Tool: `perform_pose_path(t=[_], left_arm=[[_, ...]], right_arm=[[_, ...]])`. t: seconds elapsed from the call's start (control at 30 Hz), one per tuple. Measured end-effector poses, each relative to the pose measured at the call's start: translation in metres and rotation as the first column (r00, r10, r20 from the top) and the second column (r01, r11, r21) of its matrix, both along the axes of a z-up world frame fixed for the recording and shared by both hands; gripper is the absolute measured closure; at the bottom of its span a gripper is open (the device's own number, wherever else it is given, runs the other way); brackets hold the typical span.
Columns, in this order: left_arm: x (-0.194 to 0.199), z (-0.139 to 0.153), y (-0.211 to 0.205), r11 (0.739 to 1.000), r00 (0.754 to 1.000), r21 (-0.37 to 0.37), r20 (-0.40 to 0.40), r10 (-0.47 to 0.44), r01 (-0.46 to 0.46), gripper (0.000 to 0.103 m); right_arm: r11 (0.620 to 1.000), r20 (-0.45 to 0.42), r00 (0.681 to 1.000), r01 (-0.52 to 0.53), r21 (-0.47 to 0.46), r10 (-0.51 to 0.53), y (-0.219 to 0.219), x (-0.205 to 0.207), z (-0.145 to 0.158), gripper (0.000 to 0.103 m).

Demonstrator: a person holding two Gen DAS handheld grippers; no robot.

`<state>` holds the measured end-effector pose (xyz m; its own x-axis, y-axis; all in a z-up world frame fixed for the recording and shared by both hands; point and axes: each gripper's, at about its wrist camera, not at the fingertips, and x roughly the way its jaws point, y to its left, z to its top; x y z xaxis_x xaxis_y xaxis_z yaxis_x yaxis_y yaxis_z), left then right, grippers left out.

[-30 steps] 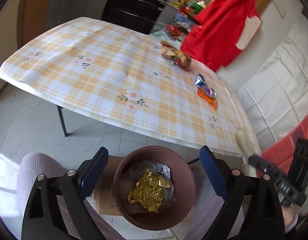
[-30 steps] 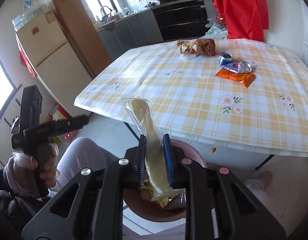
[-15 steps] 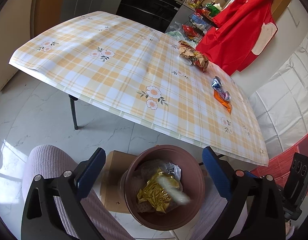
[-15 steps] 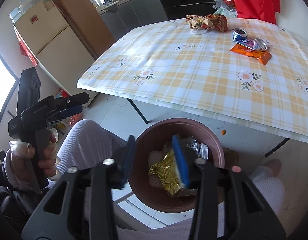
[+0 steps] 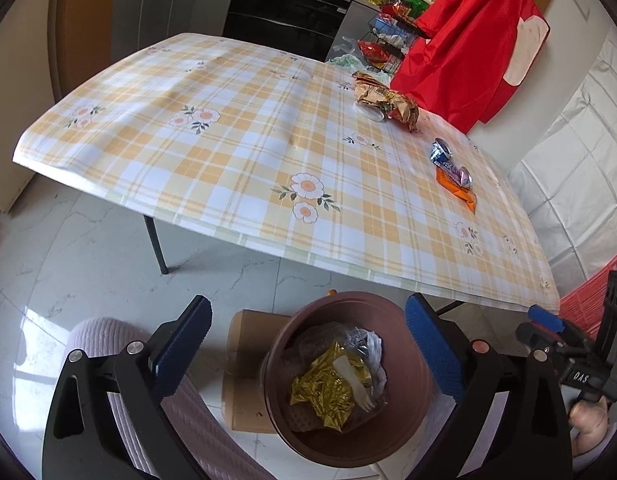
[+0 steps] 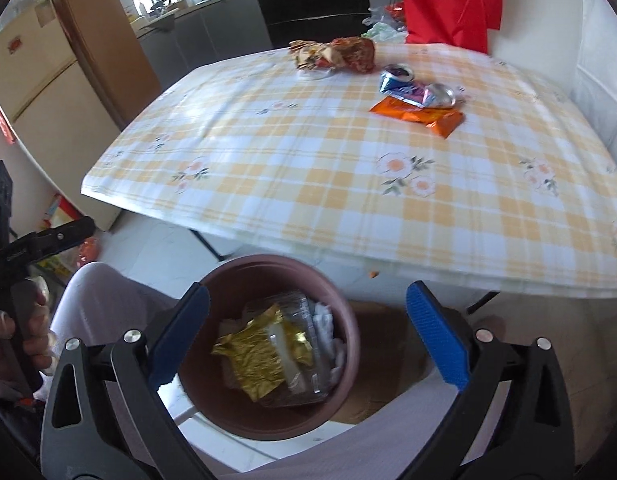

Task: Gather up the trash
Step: 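Reach the right tool to the crushed blue can and grasp it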

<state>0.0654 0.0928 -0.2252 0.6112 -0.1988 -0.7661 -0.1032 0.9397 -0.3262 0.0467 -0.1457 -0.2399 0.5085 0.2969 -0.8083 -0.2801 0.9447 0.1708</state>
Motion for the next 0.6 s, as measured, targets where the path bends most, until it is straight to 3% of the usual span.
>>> perform_pose_path(t=[0.27,0.6], left_arm=[[0.047,0.017,-0.009,0.997,0.999,0.072,0.031,-0.042,0.039,0.008],[0.139,0.032,-0.02,0.99,0.995,0.12,0.06,-0.083,0.075,0.008]], right_arm=[[0.995,0.047,0.999,0.017,-0.094,-0.013,-0.019,0.052,0.007,0.006],[0.984,0.072,0.997,0.014,-0.176,-0.001,-0.031,0.15,-0.002,0.006]])
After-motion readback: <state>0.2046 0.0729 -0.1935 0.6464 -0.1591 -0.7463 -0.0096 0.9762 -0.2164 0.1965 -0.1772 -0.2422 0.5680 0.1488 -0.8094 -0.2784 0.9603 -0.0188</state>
